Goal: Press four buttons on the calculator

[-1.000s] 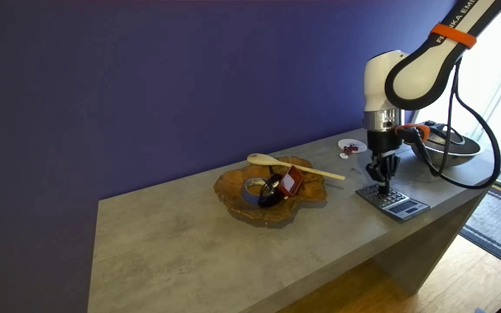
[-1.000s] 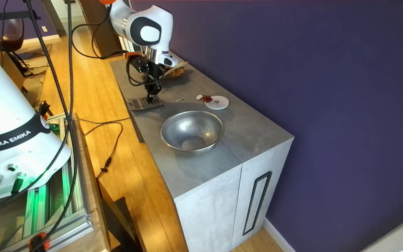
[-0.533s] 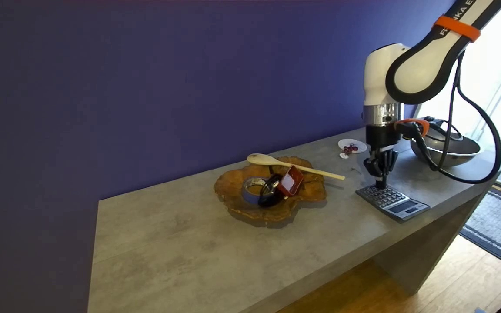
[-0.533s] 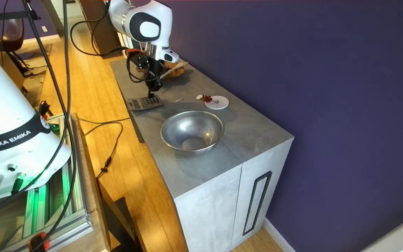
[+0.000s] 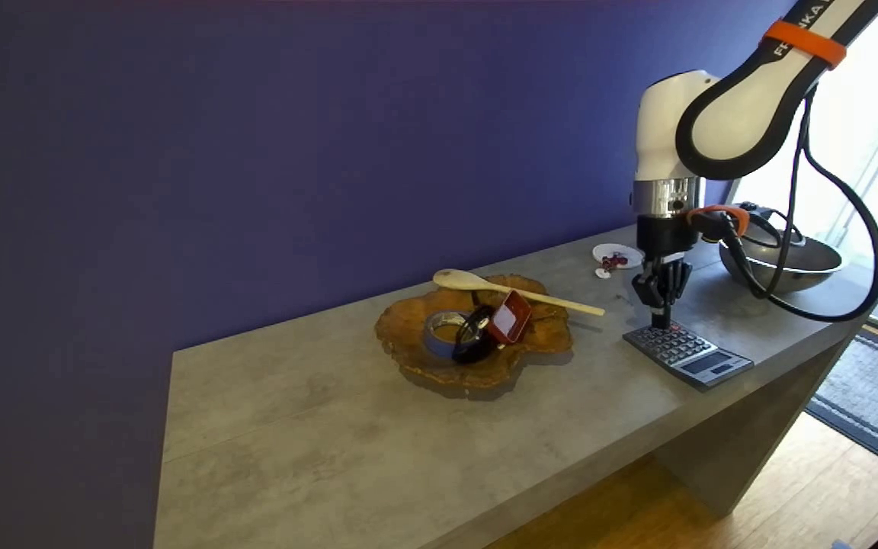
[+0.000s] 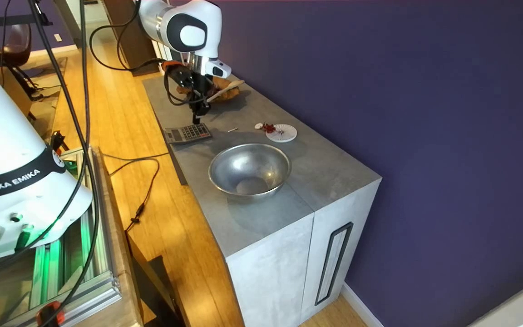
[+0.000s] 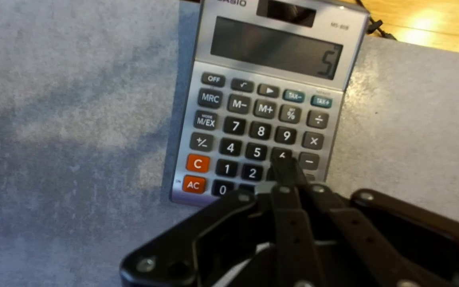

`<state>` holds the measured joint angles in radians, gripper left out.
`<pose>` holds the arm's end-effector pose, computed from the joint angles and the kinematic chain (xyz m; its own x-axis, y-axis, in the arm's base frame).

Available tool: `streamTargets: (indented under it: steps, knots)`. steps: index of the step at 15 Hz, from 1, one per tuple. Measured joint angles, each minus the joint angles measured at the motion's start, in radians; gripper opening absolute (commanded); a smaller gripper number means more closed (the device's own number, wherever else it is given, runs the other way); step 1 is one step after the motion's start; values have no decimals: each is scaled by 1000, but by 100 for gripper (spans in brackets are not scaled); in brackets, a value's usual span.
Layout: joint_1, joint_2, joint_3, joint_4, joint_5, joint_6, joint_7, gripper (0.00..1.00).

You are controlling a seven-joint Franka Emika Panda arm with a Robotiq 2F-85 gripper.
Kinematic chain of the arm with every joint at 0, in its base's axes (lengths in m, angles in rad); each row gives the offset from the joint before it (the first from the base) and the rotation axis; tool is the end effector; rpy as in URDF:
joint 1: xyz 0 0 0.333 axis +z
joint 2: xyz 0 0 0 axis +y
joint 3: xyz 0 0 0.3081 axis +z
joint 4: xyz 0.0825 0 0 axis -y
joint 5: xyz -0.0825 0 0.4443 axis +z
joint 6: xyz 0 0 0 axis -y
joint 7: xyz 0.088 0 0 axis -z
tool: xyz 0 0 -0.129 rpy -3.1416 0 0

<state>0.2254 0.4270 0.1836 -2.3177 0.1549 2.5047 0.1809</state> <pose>0.4602 0.2142 0.0593 0.9598 0.0940 -0.2643 0.0728 -0.9934 -0.0890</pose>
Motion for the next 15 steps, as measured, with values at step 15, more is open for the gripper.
streamTargets:
  steps: [15]
  knots:
    - [0,52,-14,32,-2,27,2,0]
